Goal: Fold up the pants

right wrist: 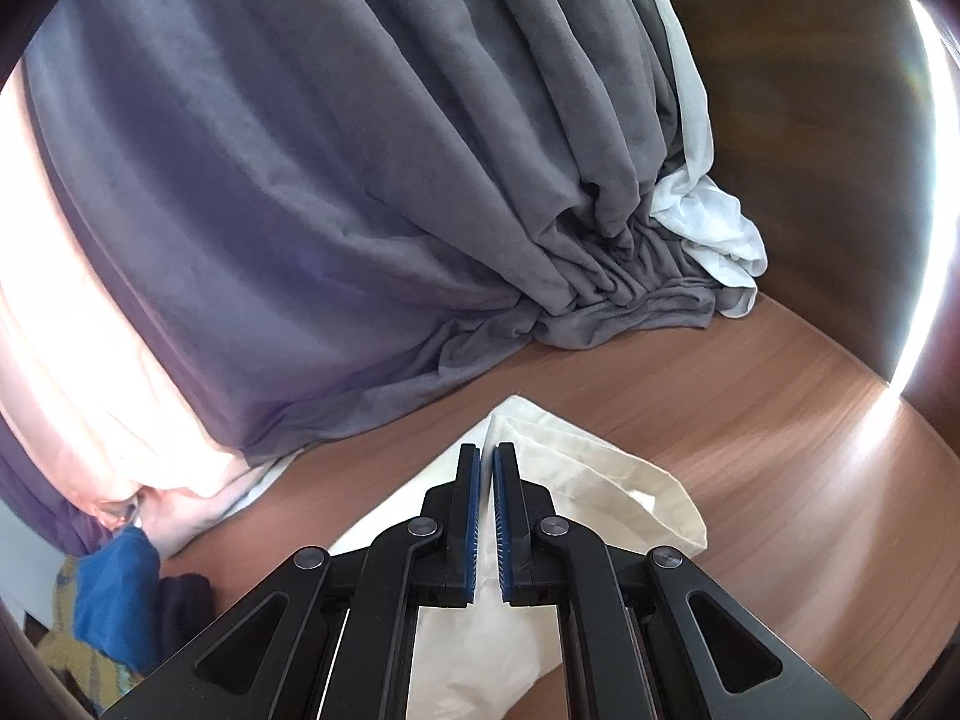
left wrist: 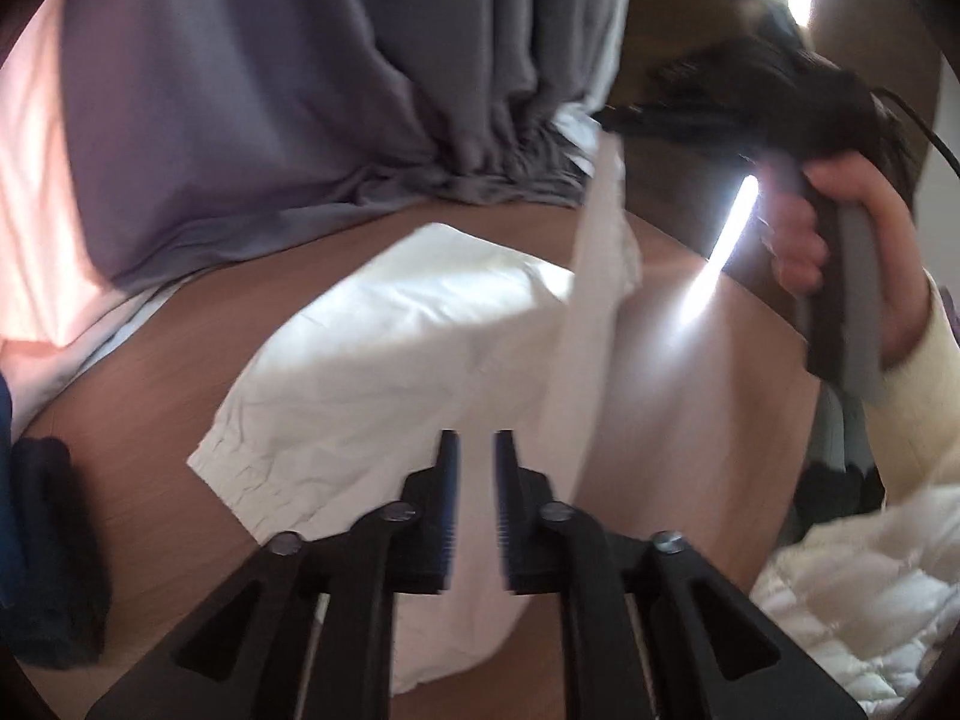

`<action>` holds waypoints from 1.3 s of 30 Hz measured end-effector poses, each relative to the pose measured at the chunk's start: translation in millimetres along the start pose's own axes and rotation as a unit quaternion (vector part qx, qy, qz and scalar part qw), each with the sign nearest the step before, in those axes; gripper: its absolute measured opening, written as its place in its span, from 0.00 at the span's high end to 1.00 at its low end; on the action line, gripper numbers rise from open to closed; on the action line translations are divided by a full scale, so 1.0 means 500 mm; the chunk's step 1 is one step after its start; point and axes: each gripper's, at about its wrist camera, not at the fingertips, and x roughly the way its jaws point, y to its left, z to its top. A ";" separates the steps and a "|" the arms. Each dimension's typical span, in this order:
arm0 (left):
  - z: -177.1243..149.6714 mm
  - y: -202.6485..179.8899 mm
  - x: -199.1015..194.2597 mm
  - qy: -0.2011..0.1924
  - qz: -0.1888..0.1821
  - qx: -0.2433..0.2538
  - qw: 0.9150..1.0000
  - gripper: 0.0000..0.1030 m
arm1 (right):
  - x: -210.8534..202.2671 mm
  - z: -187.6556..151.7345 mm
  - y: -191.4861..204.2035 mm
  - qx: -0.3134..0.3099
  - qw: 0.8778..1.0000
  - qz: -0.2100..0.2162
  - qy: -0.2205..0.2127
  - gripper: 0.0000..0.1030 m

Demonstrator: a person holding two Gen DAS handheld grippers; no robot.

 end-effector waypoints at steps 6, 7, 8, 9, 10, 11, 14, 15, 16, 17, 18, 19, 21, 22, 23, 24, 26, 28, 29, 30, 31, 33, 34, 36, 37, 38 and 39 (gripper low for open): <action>-0.023 -0.038 0.021 0.027 -0.022 0.019 0.999 0.71 | 0.007 -0.002 0.001 0.002 1.000 0.000 0.003 0.94; -0.026 -0.039 0.028 0.033 -0.025 0.017 0.999 0.71 | 0.005 -0.002 0.001 0.003 1.000 -0.001 0.001 0.94; -0.032 -0.041 0.037 0.041 -0.029 0.012 0.999 0.71 | 0.005 -0.002 0.001 0.002 1.000 -0.002 0.000 0.94; -0.033 -0.042 0.043 0.046 -0.031 0.010 0.998 0.70 | 0.004 -0.002 0.001 0.002 1.000 -0.002 0.000 0.94; -0.038 -0.045 0.049 0.052 -0.032 0.010 0.998 0.70 | 0.004 -0.001 0.001 0.002 1.000 -0.002 0.000 0.94; -0.043 -0.046 0.057 0.057 -0.030 0.010 0.998 0.70 | 0.004 -0.001 0.001 0.001 1.000 -0.003 -0.001 0.94; -0.049 -0.044 0.072 0.064 -0.022 0.005 0.998 0.76 | 0.004 -0.001 0.000 0.000 1.000 -0.003 -0.001 0.94; -0.051 -0.042 0.072 0.063 -0.021 0.001 0.998 0.94 | 0.003 -0.001 0.000 -0.001 1.000 -0.004 -0.001 0.94; -0.051 -0.039 0.069 0.063 -0.020 0.000 0.998 0.96 | 0.002 -0.001 -0.001 -0.001 1.000 -0.004 -0.001 0.94; -0.049 -0.036 0.062 0.059 -0.018 -0.003 0.998 0.96 | 0.003 -0.001 0.000 0.000 1.000 -0.004 -0.001 0.94; -0.046 -0.034 0.053 0.054 -0.016 -0.004 0.998 0.96 | 0.002 0.000 -0.002 0.000 1.000 -0.005 -0.002 0.94; -0.041 -0.032 0.044 0.049 -0.017 -0.004 0.999 0.96 | 0.001 0.001 -0.004 -0.001 1.000 -0.008 -0.004 0.94; -0.024 -0.021 0.024 0.044 -0.023 -0.013 0.999 0.96 | -0.004 0.004 -0.009 0.000 1.000 -0.013 -0.010 0.94; -0.015 -0.015 0.014 0.041 -0.023 -0.016 0.999 0.96 | -0.005 0.006 -0.011 0.001 1.000 -0.014 -0.012 0.94; -0.002 -0.008 0.005 0.038 -0.021 -0.016 0.999 0.96 | -0.008 0.010 -0.015 0.004 1.000 -0.015 -0.015 0.94; 0.013 0.000 -0.003 0.036 -0.017 -0.015 0.999 0.96 | -0.011 0.014 -0.018 0.006 1.000 -0.015 -0.018 0.94; 0.040 0.018 -0.015 0.032 -0.018 -0.017 0.999 0.96 | -0.016 0.025 -0.022 0.009 1.000 -0.015 -0.025 0.94; 0.069 0.038 -0.020 0.037 -0.025 -0.023 0.999 0.96 | -0.018 0.037 -0.023 0.010 0.999 -0.017 -0.031 0.94; 0.088 0.050 -0.018 0.043 -0.026 -0.020 0.999 0.96 | -0.020 0.044 -0.023 0.010 0.999 -0.018 -0.035 0.94; 0.099 0.057 -0.014 0.046 -0.024 -0.016 0.999 0.96 | -0.020 0.050 -0.022 0.009 0.999 -0.020 -0.037 0.94; 0.113 0.065 -0.009 0.049 -0.022 -0.012 0.998 0.96 | -0.019 0.057 -0.020 0.007 0.999 -0.021 -0.039 0.94; 0.145 0.082 0.009 0.055 -0.010 -0.001 0.998 0.96 | -0.009 0.072 -0.014 0.000 0.999 -0.025 -0.041 0.94; 0.156 0.088 0.017 0.057 -0.004 0.004 0.998 0.96 | 0.002 0.080 -0.010 -0.004 0.999 -0.028 -0.039 0.94; 0.176 0.102 0.034 0.061 0.003 0.015 0.998 0.96 | 0.023 0.091 -0.007 -0.004 0.999 -0.027 -0.030 0.94; 0.186 0.109 0.043 0.065 0.004 0.019 0.998 0.96 | 0.035 0.097 -0.005 -0.005 0.999 -0.029 -0.027 0.94; 0.195 0.117 0.054 0.068 0.009 0.023 0.997 0.96 | 0.048 0.100 -0.003 -0.008 0.999 -0.034 -0.023 0.94; 0.203 0.125 0.064 0.070 0.014 0.025 0.997 0.96 | 0.059 0.104 -0.001 -0.010 0.999 -0.036 -0.018 0.94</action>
